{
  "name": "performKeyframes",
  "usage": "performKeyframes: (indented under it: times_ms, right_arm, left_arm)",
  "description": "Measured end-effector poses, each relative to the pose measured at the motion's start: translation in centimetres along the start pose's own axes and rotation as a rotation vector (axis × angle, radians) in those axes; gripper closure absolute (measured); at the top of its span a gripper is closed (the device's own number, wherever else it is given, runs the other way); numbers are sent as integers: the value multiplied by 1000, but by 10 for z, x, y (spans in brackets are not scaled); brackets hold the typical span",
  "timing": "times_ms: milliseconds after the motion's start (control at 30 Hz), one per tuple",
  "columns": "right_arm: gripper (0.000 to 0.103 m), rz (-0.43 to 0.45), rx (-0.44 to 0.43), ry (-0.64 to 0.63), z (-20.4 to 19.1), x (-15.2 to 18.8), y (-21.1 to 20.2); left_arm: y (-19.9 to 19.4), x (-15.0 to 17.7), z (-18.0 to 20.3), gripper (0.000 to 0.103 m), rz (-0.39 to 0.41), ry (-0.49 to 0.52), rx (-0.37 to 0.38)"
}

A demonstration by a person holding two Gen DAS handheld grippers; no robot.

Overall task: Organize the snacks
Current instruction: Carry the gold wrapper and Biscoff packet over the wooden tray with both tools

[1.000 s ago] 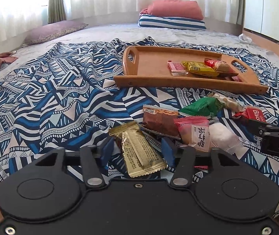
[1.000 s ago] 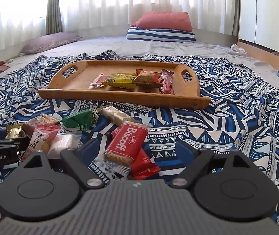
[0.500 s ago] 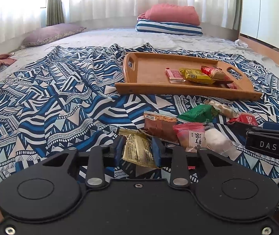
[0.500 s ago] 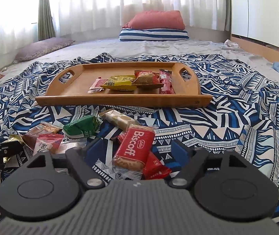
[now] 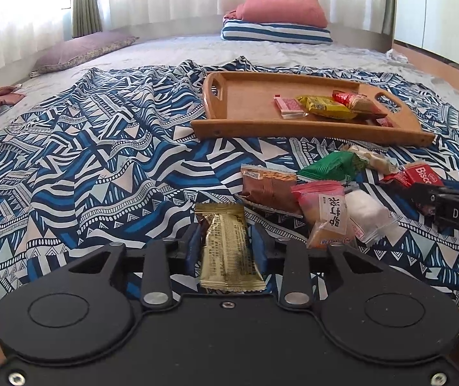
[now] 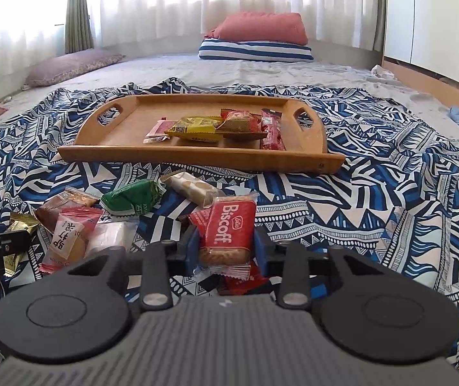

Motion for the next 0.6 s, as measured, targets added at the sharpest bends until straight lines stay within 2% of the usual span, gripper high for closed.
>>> performKeyframes:
  times_ms: [267, 600]
  right_arm:
    - [66, 15, -8, -13, 0, -3, -4]
    - [67, 34, -29, -14, 8, -16, -12]
  left_arm:
    - [0, -4, -6, 73, -17, -60, 21]
    - [-20, -37, -17, 74, 58, -110, 24]
Point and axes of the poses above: each gripper's, at about its wrist camera, not at the fingertips, and y roughly the way its jaws point, z to its right, x to its underside, the point moved 9 cm from there along y, roughly the way its jaws point, and after that the axes turned 14 degrees about -y, right-handed, at the moved point
